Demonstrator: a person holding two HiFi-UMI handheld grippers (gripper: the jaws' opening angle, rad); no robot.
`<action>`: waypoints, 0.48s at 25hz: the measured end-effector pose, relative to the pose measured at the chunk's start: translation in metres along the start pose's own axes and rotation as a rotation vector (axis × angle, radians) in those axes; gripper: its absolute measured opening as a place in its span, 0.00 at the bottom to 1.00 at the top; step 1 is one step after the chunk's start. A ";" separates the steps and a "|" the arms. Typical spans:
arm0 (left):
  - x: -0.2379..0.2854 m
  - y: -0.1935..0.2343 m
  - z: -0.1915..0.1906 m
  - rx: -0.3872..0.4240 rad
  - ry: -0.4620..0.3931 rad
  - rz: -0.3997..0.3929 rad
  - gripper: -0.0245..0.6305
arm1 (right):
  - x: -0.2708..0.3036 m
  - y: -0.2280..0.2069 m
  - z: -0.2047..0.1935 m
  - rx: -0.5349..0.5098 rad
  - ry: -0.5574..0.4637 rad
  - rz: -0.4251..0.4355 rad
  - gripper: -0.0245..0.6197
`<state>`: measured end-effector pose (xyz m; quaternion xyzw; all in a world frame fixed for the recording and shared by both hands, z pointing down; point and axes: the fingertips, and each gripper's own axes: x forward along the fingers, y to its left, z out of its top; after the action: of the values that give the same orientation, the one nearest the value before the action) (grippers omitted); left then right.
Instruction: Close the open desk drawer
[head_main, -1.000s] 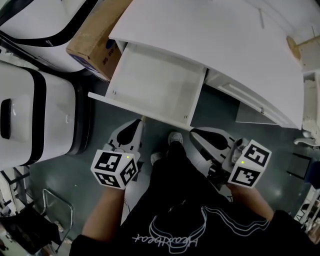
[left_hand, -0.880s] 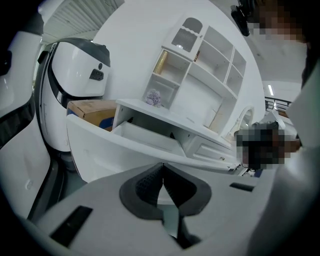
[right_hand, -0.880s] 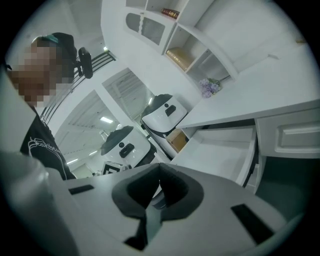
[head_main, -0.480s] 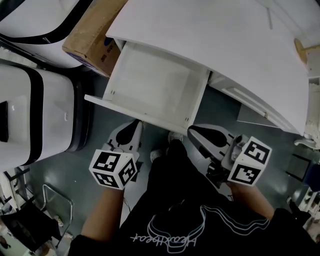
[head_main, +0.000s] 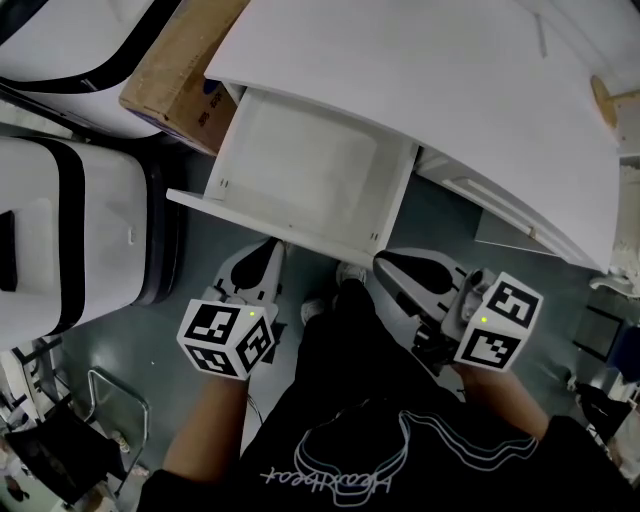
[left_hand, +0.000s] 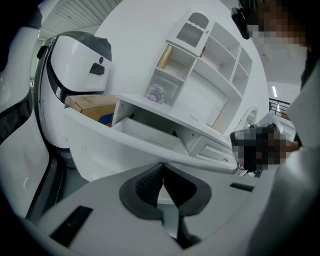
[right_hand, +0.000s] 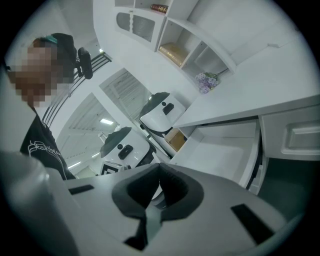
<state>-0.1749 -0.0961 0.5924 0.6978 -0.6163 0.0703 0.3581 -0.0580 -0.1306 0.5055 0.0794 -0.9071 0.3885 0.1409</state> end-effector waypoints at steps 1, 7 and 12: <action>0.002 0.000 0.001 -0.002 0.003 0.002 0.04 | 0.000 -0.001 0.001 0.003 -0.003 -0.001 0.05; 0.011 0.001 0.008 0.004 0.019 0.011 0.04 | -0.003 -0.008 0.007 0.016 -0.025 -0.005 0.05; 0.020 0.003 0.015 0.000 0.020 0.016 0.04 | -0.008 -0.017 0.012 0.024 -0.036 -0.019 0.05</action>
<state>-0.1778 -0.1209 0.5937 0.6921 -0.6182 0.0801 0.3639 -0.0480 -0.1500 0.5065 0.0964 -0.9040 0.3966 0.1273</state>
